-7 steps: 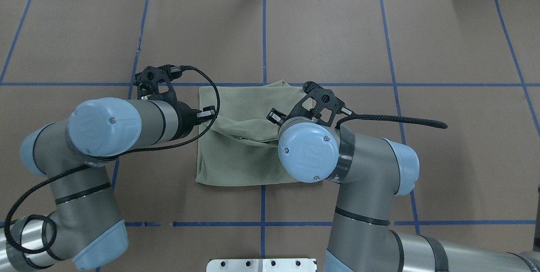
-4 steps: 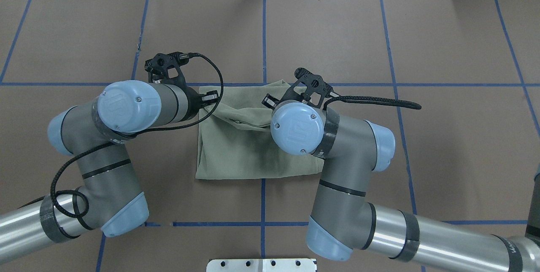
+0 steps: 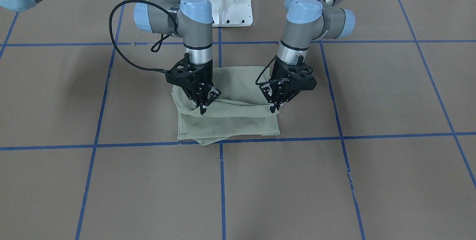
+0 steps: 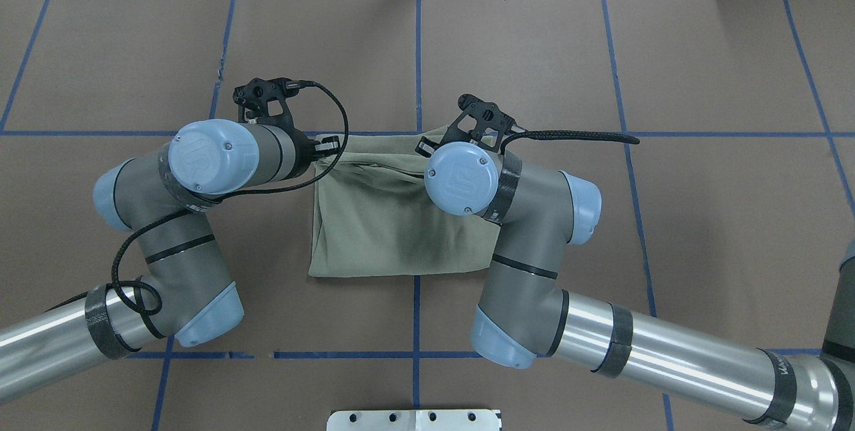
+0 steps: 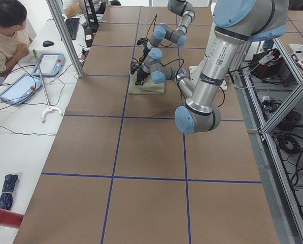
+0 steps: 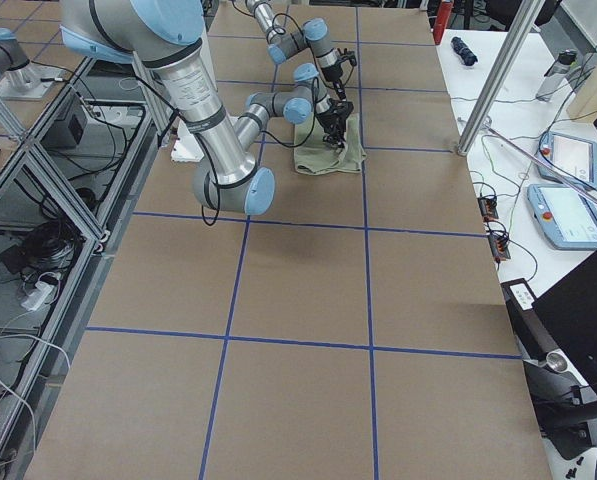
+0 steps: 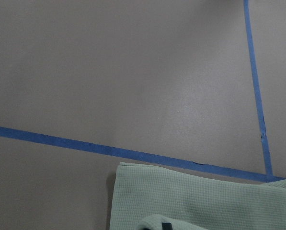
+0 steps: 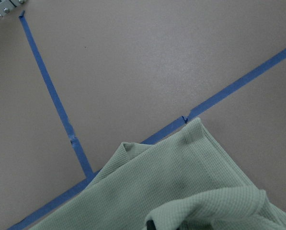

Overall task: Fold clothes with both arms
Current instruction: 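Lift the near edge with both grippers and fold it over the far half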

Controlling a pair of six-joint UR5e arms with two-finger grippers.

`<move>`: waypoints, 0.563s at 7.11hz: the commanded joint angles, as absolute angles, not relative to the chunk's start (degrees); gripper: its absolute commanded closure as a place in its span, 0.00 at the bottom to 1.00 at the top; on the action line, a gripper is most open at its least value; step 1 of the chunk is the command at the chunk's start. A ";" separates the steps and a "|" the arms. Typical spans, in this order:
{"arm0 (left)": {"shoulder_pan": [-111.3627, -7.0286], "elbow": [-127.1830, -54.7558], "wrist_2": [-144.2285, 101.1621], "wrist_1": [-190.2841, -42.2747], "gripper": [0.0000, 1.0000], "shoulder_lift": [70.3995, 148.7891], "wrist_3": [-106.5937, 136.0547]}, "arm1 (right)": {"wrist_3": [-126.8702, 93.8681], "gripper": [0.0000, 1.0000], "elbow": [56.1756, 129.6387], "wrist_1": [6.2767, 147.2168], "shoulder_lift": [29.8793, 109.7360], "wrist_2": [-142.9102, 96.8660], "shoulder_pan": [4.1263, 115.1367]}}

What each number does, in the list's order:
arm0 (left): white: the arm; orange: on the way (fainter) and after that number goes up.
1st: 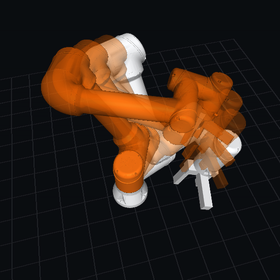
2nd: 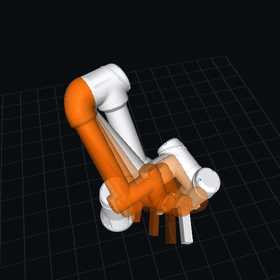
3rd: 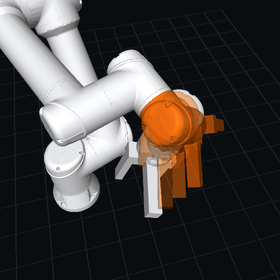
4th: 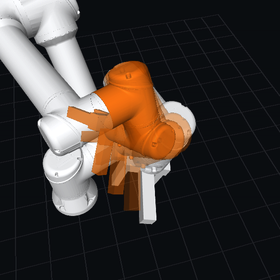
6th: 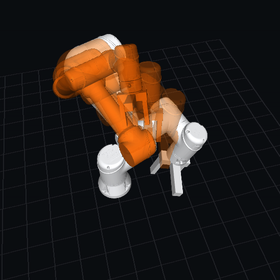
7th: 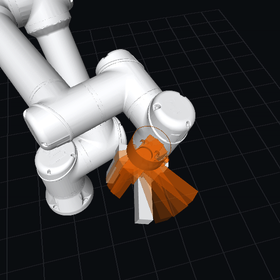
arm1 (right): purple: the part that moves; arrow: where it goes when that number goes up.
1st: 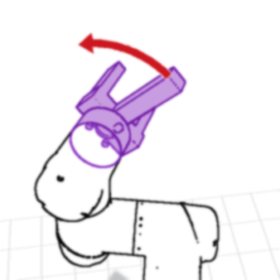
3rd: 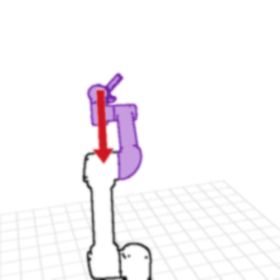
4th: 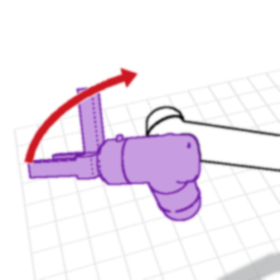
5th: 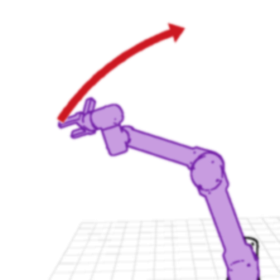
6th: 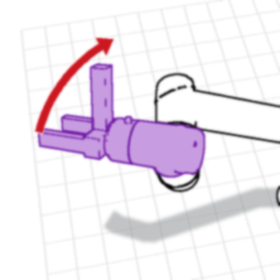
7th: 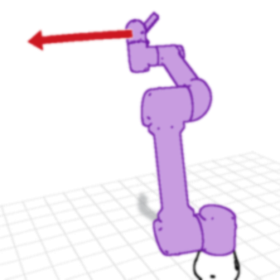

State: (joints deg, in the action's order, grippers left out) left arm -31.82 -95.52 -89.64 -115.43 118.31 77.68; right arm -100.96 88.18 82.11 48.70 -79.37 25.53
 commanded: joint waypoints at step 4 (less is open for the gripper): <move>-38.94 -95.80 -101.16 -115.58 0.00 117.86 61.26 | -92.46 0.00 90.70 82.44 48.34 -87.20 26.58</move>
